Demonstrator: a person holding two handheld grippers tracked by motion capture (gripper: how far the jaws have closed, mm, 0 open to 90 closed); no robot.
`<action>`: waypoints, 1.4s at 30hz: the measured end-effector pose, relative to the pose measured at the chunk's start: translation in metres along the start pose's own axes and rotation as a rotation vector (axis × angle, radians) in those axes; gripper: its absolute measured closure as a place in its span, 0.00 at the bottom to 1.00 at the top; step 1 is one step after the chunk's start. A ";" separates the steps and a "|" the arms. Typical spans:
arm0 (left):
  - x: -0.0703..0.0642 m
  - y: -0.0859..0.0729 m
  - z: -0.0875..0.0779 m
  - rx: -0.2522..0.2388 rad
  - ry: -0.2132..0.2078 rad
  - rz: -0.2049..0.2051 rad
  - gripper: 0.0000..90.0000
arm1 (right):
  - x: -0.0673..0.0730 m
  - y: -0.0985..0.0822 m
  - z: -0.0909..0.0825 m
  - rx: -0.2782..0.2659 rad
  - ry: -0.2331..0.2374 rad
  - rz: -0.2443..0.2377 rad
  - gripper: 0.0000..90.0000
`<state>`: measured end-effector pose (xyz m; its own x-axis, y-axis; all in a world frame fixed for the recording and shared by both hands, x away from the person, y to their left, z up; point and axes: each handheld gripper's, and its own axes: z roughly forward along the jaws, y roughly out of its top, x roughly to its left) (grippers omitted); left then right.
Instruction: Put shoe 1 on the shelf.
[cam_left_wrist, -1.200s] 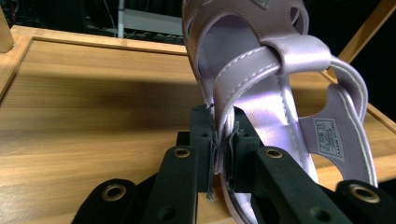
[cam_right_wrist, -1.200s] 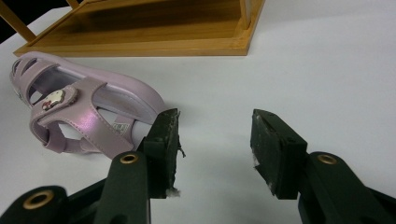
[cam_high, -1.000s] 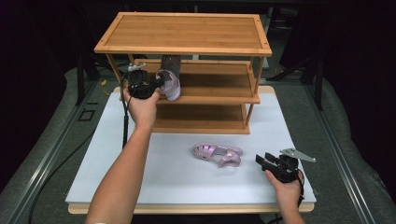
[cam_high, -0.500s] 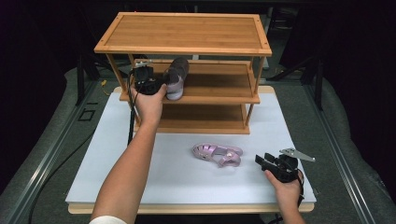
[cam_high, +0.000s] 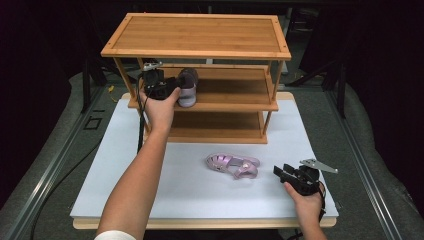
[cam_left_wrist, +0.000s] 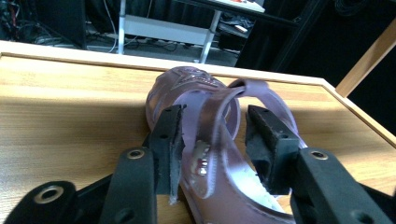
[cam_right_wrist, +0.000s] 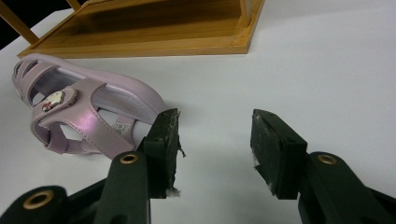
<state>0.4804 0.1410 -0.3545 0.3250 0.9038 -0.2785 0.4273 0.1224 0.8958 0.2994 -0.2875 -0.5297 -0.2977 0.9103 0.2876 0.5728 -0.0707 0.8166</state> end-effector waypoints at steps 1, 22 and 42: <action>0.000 0.000 -0.001 -0.001 -0.006 0.003 0.62 | 0.000 0.000 0.000 0.000 0.000 -0.001 0.58; 0.014 -0.038 -0.106 0.001 -0.135 0.152 0.57 | 0.010 0.004 -0.003 -0.010 -0.013 -0.078 0.61; 0.077 -0.114 -0.159 0.051 -0.156 0.136 0.59 | 0.047 0.005 -0.002 -0.016 0.017 -0.259 0.82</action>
<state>0.3227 0.2616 -0.4232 0.5077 0.8355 -0.2101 0.4115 -0.0208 0.9112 0.2871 -0.2458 -0.5108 -0.4458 0.8919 0.0757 0.4639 0.1579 0.8717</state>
